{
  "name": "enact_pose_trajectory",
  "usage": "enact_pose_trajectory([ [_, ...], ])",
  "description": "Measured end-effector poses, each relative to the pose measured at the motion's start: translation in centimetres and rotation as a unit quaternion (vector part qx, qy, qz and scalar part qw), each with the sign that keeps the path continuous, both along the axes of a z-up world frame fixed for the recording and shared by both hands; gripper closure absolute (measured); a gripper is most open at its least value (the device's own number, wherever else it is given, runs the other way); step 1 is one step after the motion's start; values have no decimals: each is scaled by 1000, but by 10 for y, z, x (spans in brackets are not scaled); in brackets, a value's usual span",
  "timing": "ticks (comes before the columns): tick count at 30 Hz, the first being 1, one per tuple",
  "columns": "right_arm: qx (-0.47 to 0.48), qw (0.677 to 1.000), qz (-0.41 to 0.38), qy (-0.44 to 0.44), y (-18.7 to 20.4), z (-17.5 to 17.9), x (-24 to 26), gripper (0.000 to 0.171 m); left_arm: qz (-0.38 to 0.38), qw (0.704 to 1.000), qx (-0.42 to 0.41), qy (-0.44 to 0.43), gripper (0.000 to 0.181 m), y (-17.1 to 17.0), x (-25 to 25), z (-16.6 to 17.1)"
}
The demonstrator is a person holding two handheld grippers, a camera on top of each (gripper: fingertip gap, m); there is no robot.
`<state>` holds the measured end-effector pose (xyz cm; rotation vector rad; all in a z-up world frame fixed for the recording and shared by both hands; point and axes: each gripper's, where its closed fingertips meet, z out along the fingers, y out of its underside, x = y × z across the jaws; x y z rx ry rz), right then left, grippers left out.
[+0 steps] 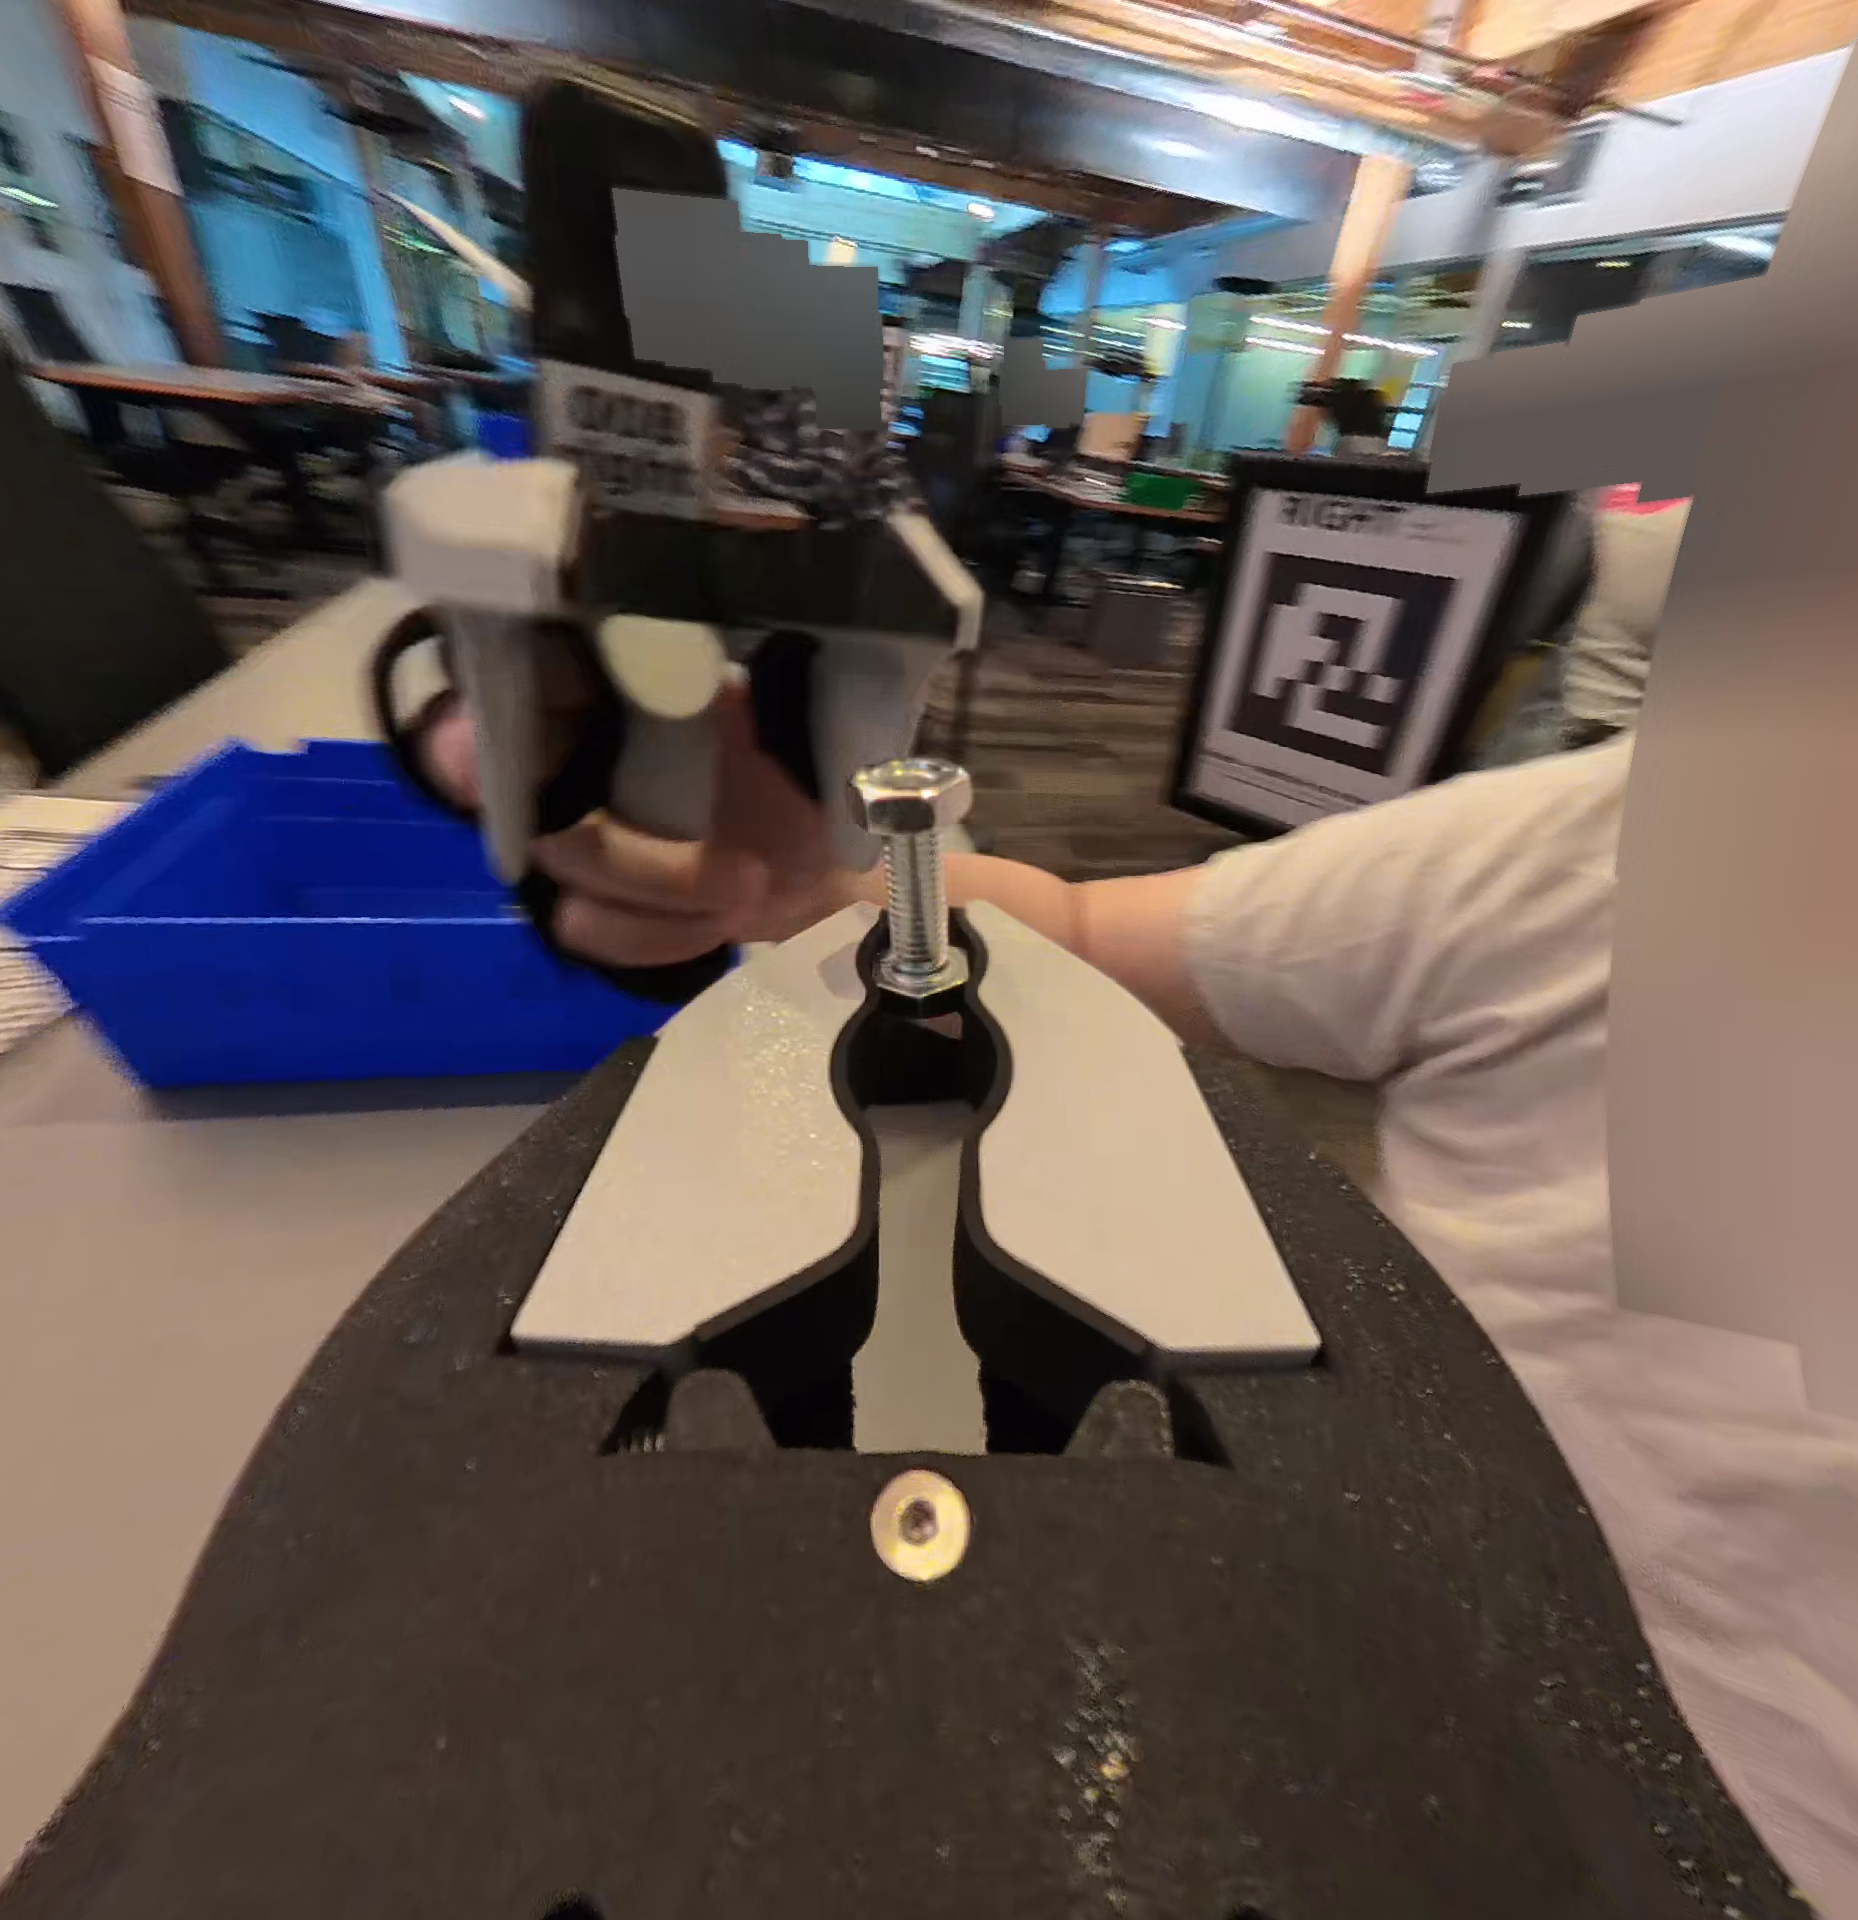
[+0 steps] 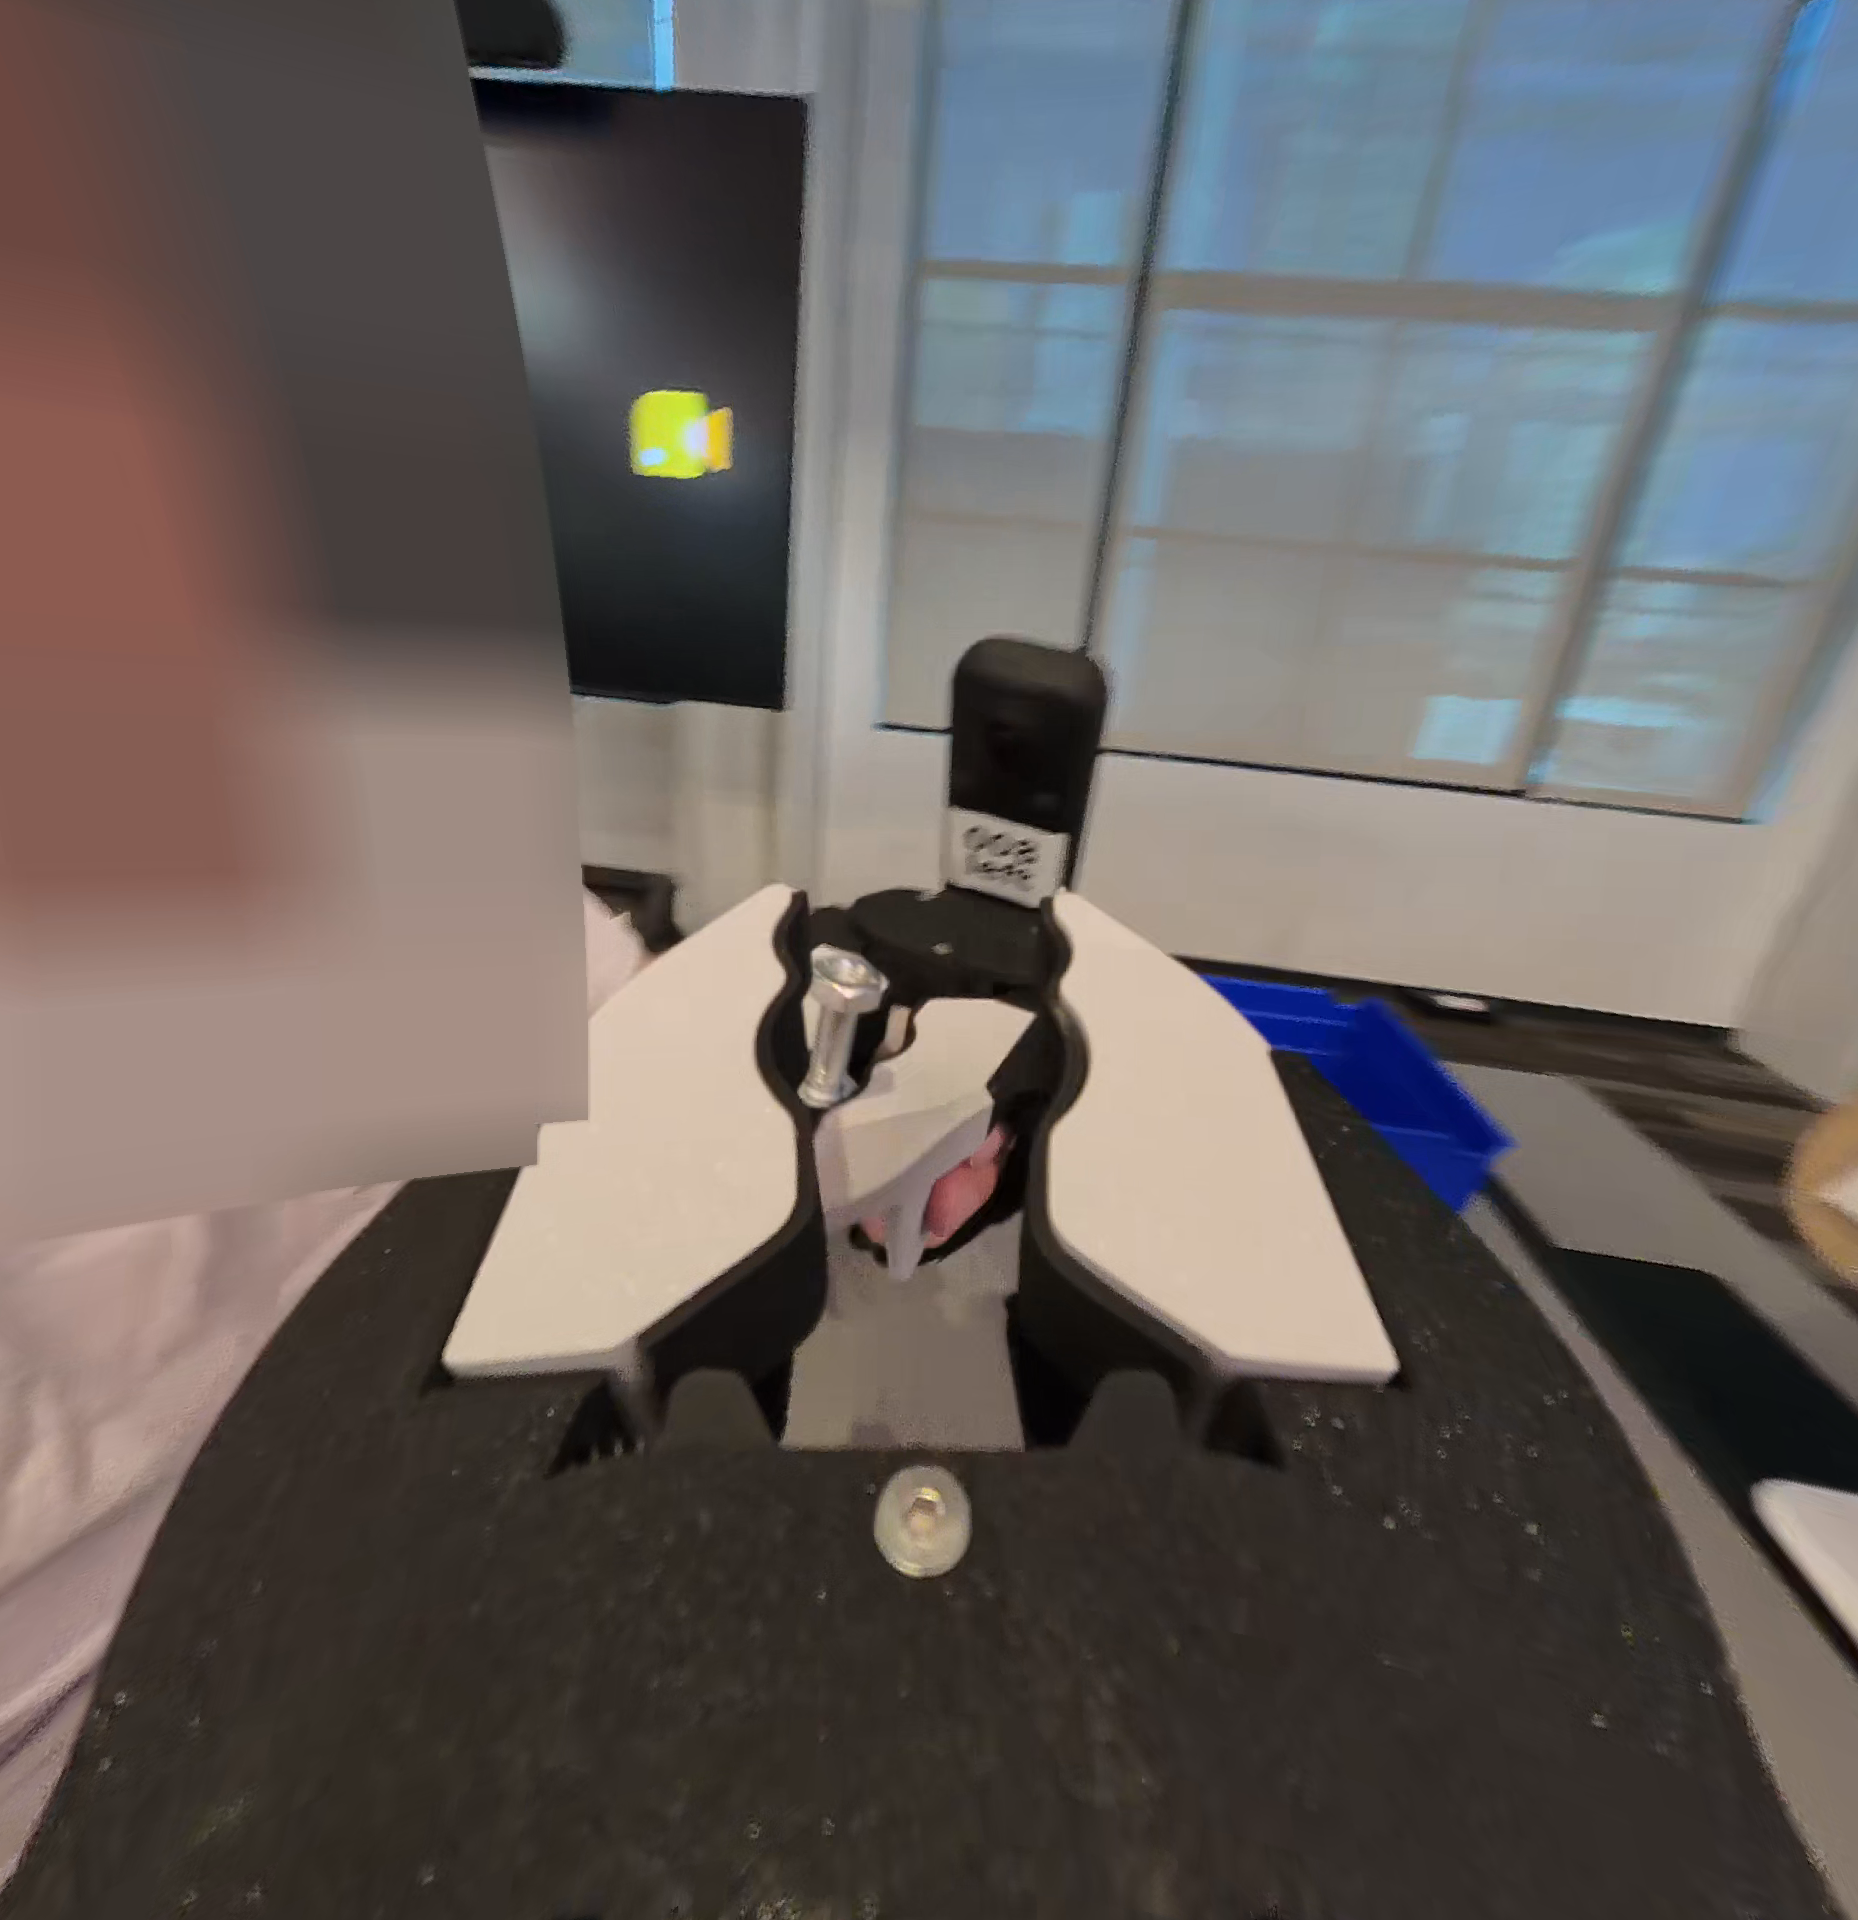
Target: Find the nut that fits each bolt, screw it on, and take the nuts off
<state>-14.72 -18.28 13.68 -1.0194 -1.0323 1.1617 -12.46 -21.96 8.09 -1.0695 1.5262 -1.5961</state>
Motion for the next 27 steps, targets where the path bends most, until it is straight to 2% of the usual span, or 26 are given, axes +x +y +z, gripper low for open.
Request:
enact_pose_trajectory([
  [2, -9, 997, -80, 17, 15, 11, 10, 135, 105, 994, 30, -7, 172, 30, 6, -1],
  [5, -25, 974, -224, 13, 38, 18, 25, 138, 243, 965, 101, -10, 172, 69, 5, -4],
  [8, -9, 959, -283, 4, 40, 17, 21, 138, 310, 942, 130, -11, 172, 85, 2, -4],
  [13, 10, 953, -294, -80, 43, -10, -6, 137, 308, 945, 113, -5, 172, 83, 5, -7],
  [16, 17, 936, -331, -122, 52, -22, -6, 141, 312, 943, 116, -5, 172, 84, 4, -6],
  [20, 24, 936, -324, -135, 48, -24, -10, 152, 310, 944, 117, -2, 172, 84, 4, -7],
  [27, -29, 952, -281, -116, 45, -24, -11, 153, 308, 943, 123, -2, 172, 81, 4, -6],
])
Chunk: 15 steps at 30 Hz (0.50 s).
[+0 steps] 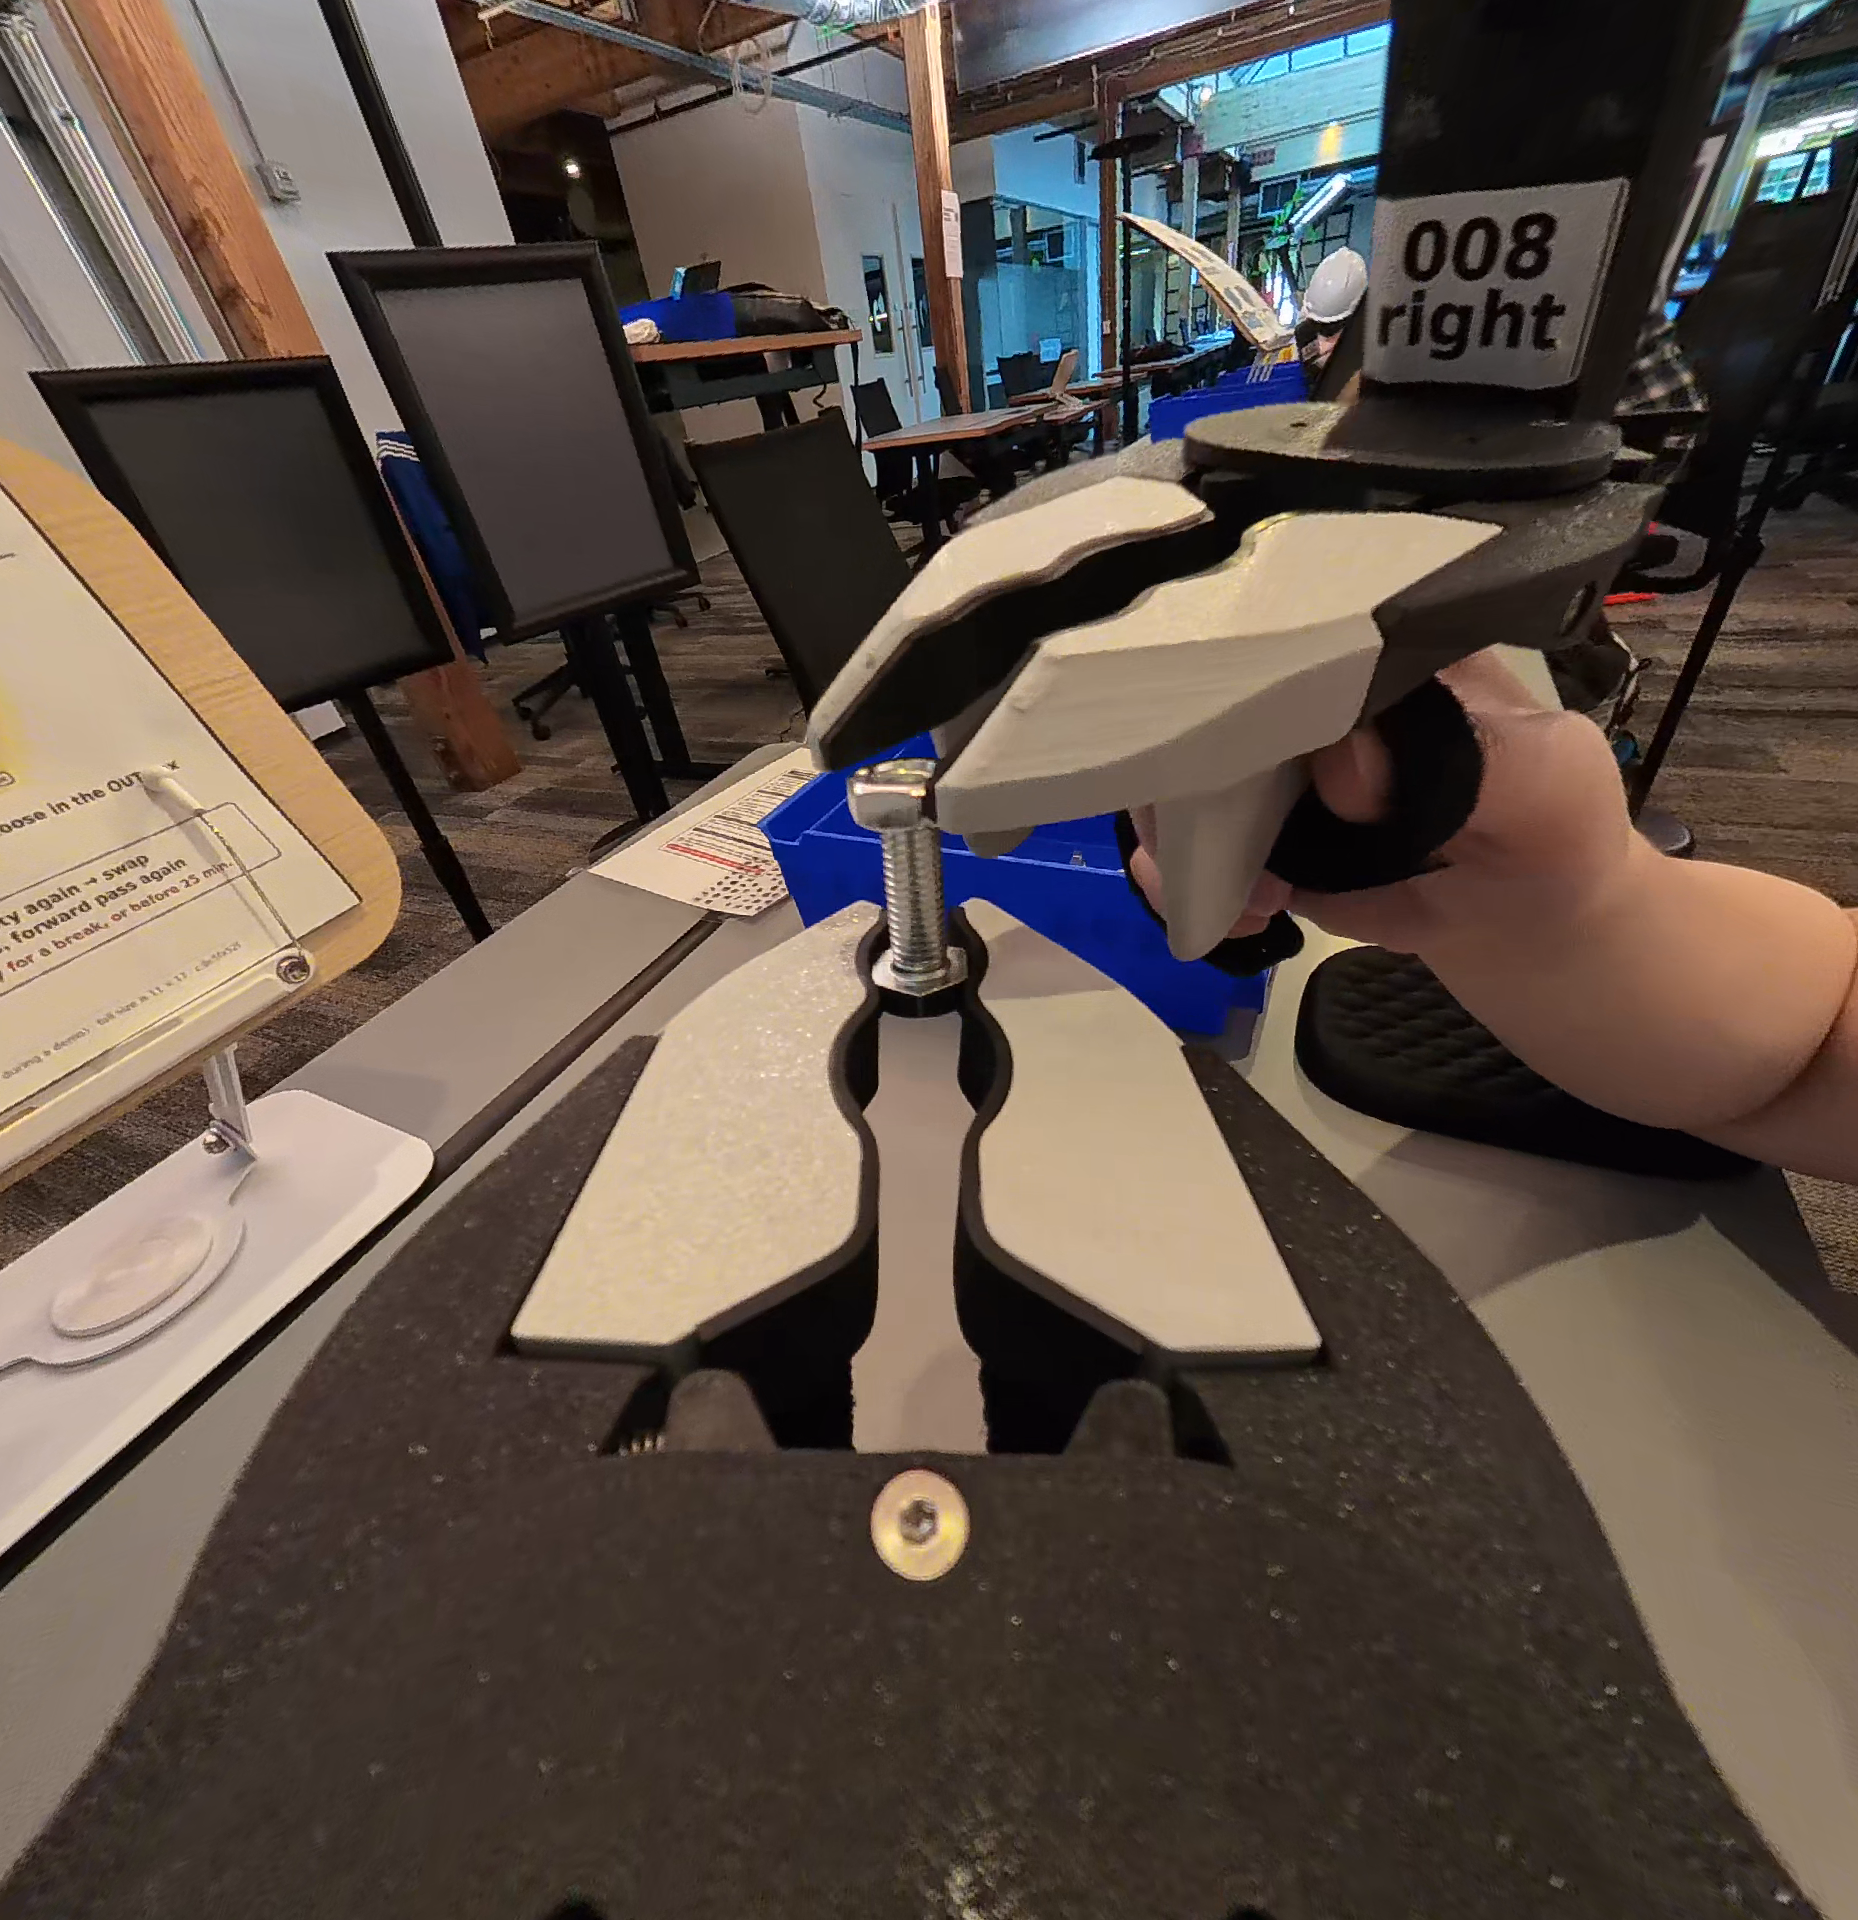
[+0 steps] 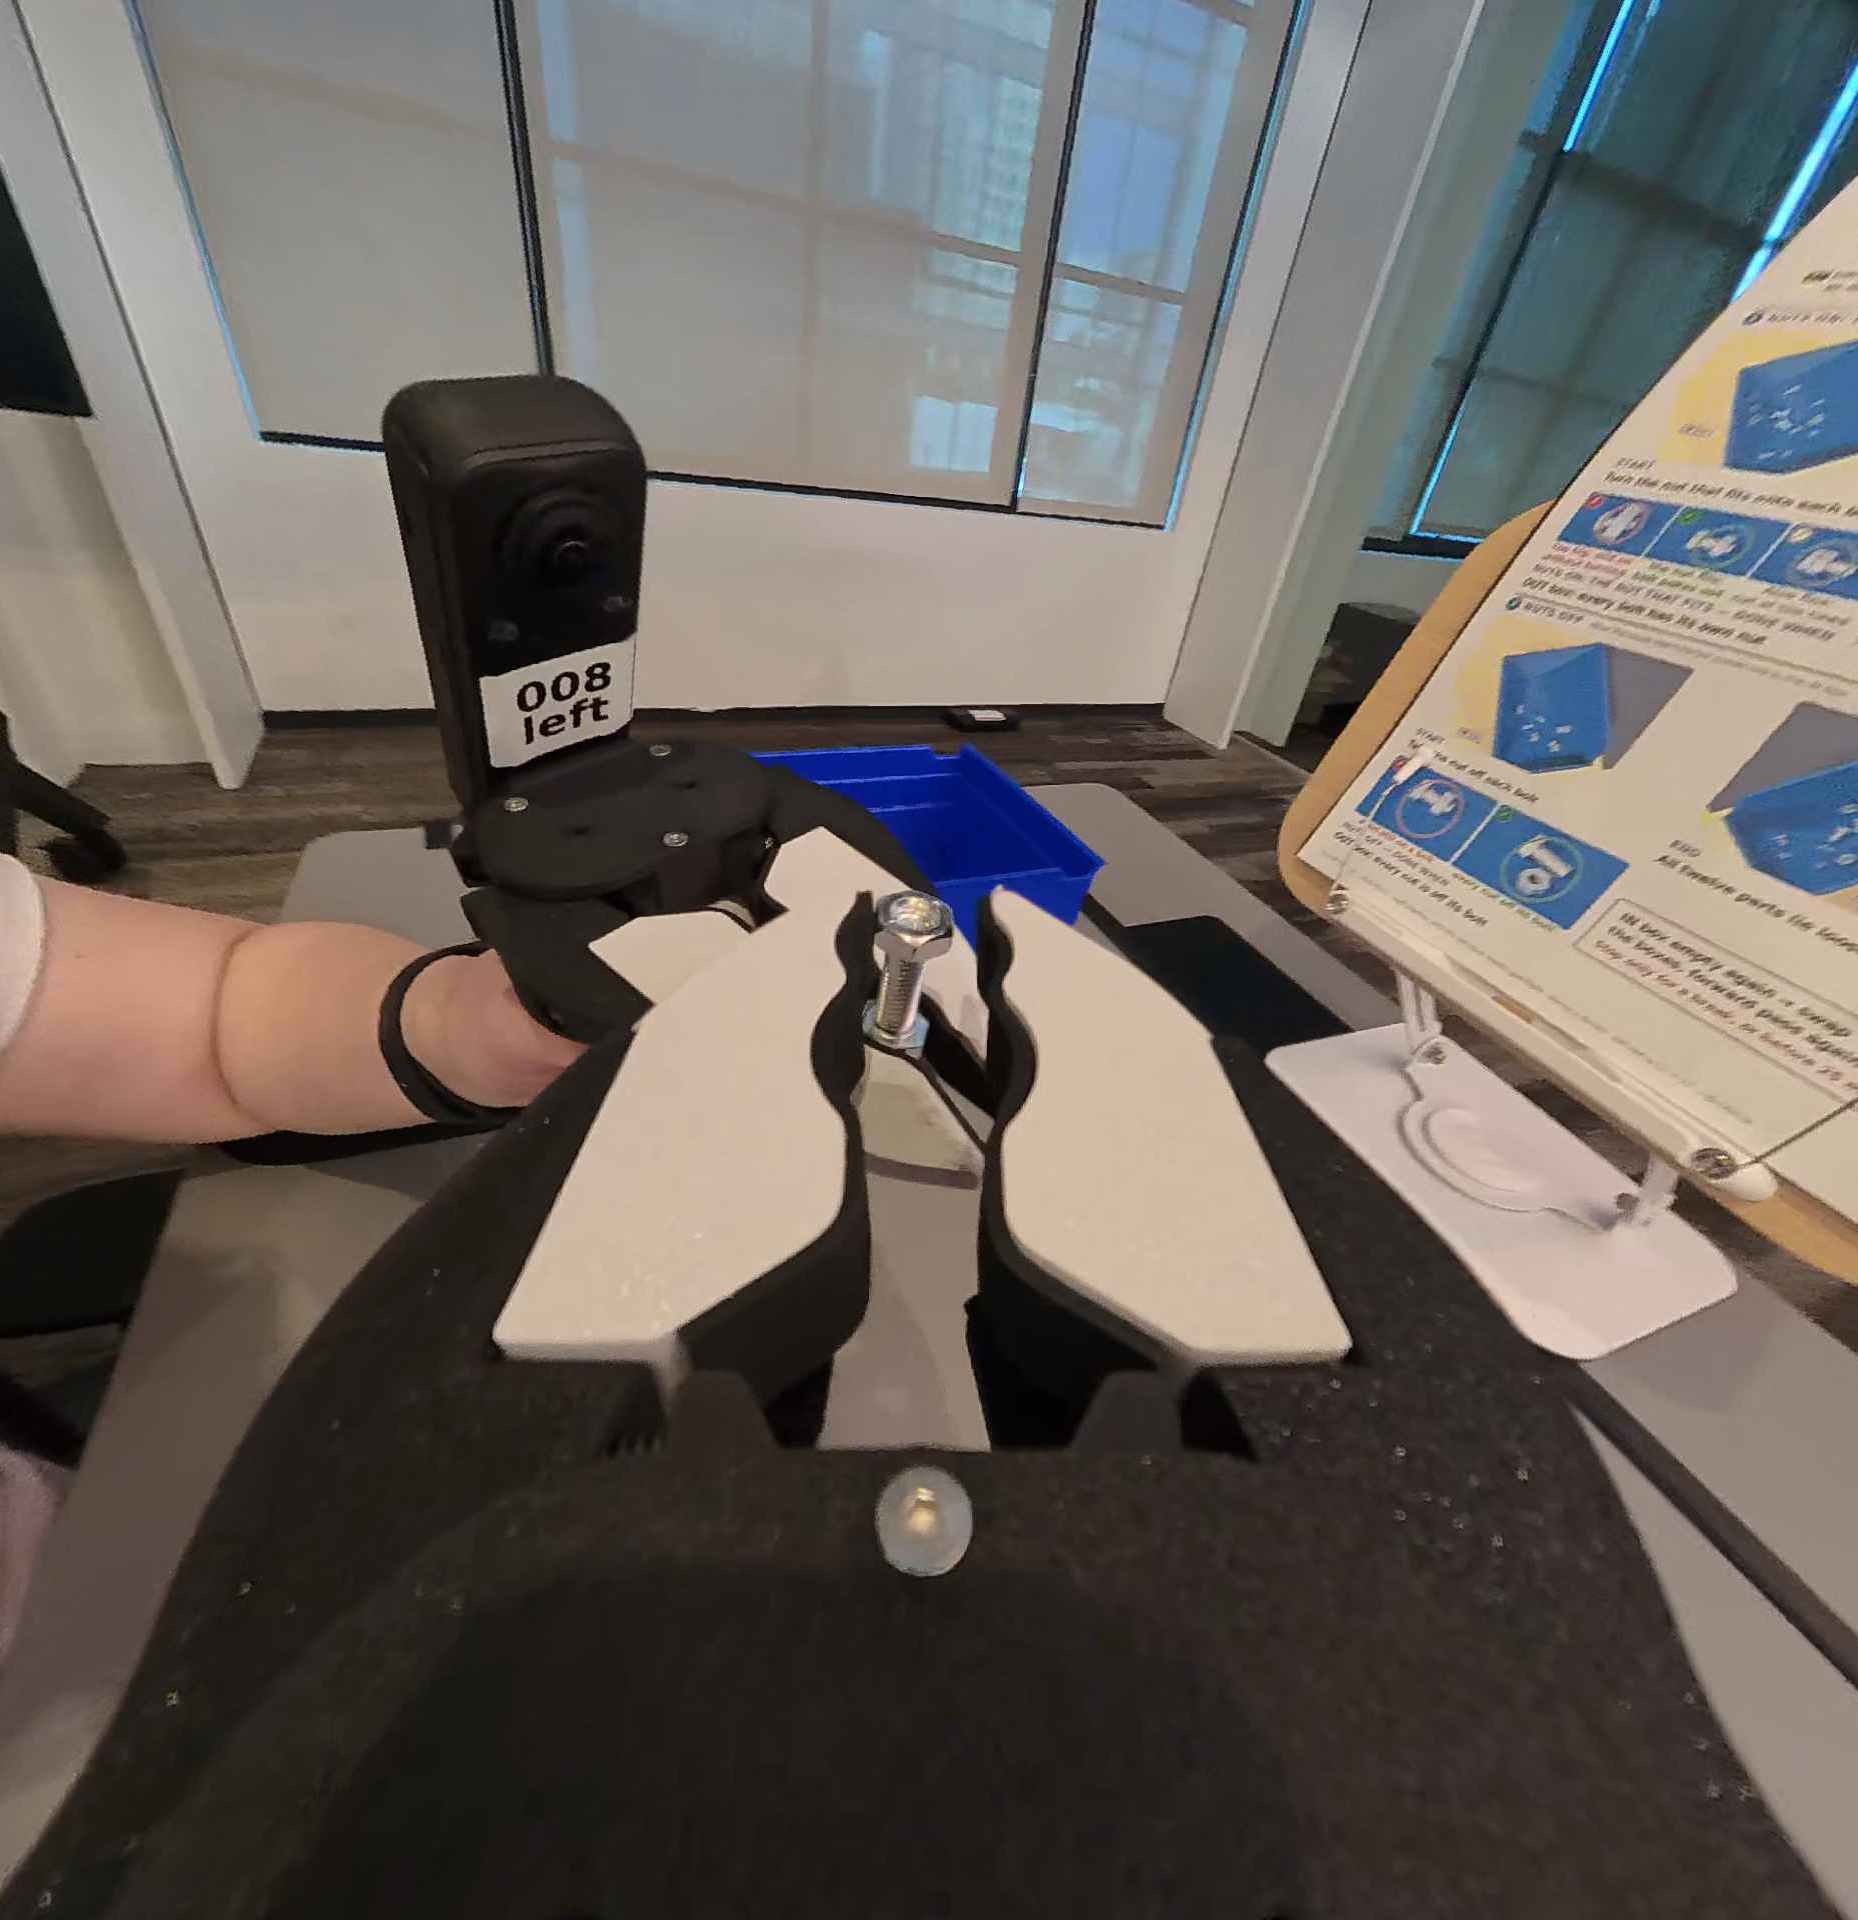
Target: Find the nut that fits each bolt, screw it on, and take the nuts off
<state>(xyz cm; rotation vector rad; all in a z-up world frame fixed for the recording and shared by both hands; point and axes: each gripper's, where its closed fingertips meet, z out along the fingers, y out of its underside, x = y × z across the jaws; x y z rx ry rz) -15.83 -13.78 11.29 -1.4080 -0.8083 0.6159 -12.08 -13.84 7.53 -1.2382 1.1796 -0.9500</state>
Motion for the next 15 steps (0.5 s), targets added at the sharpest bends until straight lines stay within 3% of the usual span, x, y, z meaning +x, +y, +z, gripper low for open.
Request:
enact_pose_trajectory([
  [8, 1, 999, 49, -16, -7, -1, -2, 158, -26, 1000, -4, 9, 172, -6, 1, -1],
  [11, 17, 990, 140, -21, -25, 3, -3, 157, -123, 992, -32, 7, 172, -32, 2, 2],
  [15, 18, 954, 300, -20, -65, 0, -2, 157, -297, 950, -96, 33, 172, -85, -3, -1],
])
